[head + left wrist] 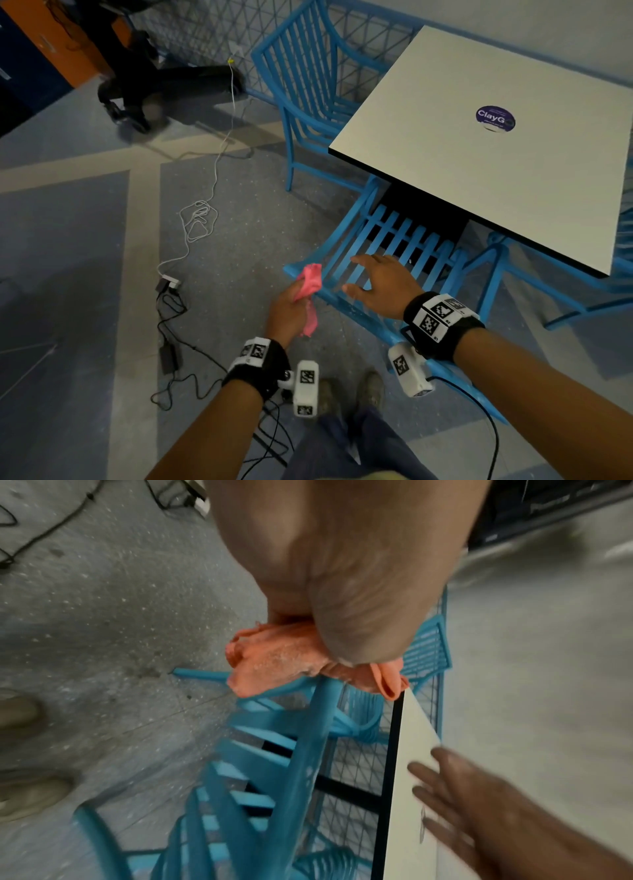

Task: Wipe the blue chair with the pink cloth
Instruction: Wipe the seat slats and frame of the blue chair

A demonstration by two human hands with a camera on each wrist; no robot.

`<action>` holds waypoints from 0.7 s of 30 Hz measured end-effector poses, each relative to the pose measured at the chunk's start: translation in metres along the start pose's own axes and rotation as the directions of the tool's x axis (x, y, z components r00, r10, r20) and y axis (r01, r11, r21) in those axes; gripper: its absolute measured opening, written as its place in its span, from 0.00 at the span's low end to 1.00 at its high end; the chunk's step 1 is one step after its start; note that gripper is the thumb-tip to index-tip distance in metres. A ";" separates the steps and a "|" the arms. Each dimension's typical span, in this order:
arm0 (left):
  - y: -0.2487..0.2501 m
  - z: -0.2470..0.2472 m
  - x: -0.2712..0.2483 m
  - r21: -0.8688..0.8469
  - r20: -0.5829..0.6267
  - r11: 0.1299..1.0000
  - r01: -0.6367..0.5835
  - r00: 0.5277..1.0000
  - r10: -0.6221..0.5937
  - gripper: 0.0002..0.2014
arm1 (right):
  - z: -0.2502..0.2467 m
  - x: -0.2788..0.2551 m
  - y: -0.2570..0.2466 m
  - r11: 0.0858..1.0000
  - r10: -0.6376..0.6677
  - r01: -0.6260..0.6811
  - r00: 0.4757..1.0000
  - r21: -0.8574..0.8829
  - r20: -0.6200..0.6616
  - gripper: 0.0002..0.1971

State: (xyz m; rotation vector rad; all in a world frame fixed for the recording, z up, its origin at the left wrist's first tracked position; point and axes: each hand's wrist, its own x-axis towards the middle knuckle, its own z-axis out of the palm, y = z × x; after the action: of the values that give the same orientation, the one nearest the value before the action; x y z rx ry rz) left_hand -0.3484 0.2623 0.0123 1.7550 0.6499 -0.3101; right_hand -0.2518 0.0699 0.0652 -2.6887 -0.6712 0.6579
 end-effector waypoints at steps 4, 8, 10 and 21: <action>-0.007 0.028 -0.015 0.015 0.116 1.000 -0.012 0.993 0.010 0.13 | 0.001 0.002 -0.002 1.000 -0.001 0.001 1.000 -0.013 0.003 0.37; -0.018 0.024 -0.022 0.094 0.288 0.995 -0.021 0.958 -0.007 0.10 | 0.002 0.005 -0.006 1.000 -0.019 0.019 1.000 -0.014 0.007 0.36; -0.011 0.010 -0.022 0.089 0.266 0.995 -0.036 0.964 0.011 0.12 | 0.002 0.007 -0.009 1.000 -0.016 0.016 1.000 -0.015 0.008 0.36; 0.003 -0.076 0.042 0.088 -0.054 0.982 -0.165 0.984 0.170 0.15 | 0.009 0.018 -0.015 0.999 -0.034 0.035 0.999 -0.024 0.029 0.37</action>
State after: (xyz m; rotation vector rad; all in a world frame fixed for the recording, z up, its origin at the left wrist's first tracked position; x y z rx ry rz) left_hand -0.3217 0.3450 0.0144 1.8918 0.5356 -0.1694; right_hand -0.2477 0.0929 0.0572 -2.6882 -0.7359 0.6848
